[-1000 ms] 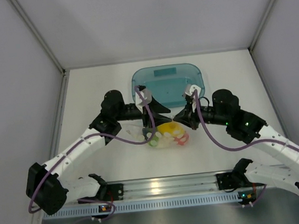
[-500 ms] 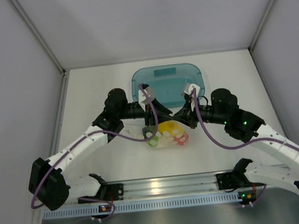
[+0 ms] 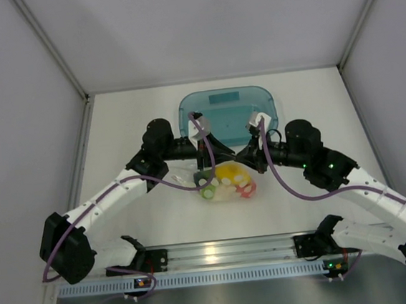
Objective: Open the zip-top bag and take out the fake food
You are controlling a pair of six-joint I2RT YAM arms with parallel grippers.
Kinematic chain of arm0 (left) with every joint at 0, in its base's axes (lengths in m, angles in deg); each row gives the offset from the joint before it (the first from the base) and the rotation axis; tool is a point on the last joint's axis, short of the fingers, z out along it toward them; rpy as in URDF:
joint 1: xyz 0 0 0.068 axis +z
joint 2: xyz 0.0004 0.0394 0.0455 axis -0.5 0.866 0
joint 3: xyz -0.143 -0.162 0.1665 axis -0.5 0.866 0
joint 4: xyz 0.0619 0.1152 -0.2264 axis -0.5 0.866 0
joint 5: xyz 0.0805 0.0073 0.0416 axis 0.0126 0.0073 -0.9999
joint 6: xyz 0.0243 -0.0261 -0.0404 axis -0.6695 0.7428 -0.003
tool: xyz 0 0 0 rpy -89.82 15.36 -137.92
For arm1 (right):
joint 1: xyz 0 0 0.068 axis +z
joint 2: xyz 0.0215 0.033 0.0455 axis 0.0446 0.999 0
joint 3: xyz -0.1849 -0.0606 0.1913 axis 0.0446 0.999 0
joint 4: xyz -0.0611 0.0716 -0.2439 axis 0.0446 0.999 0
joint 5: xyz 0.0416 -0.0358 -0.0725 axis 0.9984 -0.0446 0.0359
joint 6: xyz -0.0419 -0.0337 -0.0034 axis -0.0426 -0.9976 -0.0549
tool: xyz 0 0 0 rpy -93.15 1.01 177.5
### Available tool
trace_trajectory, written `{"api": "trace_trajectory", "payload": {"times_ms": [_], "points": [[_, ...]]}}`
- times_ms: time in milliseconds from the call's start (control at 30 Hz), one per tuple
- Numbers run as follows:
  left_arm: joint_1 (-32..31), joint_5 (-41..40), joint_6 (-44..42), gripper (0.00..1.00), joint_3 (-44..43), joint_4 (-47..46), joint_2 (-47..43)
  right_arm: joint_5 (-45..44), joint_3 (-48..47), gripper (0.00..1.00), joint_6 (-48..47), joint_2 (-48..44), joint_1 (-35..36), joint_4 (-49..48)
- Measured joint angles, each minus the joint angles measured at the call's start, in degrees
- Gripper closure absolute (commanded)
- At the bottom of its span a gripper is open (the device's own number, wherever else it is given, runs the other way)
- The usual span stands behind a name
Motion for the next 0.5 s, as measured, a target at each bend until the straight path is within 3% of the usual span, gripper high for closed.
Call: {"api": "trace_trajectory", "payload": {"times_ms": [500], "points": [[2.58, -1.44, -7.54, 1.00, -1.60, 6.93, 0.57, -7.39, 4.17, 1.00, 4.72, -8.55, -1.97, -1.03]]}}
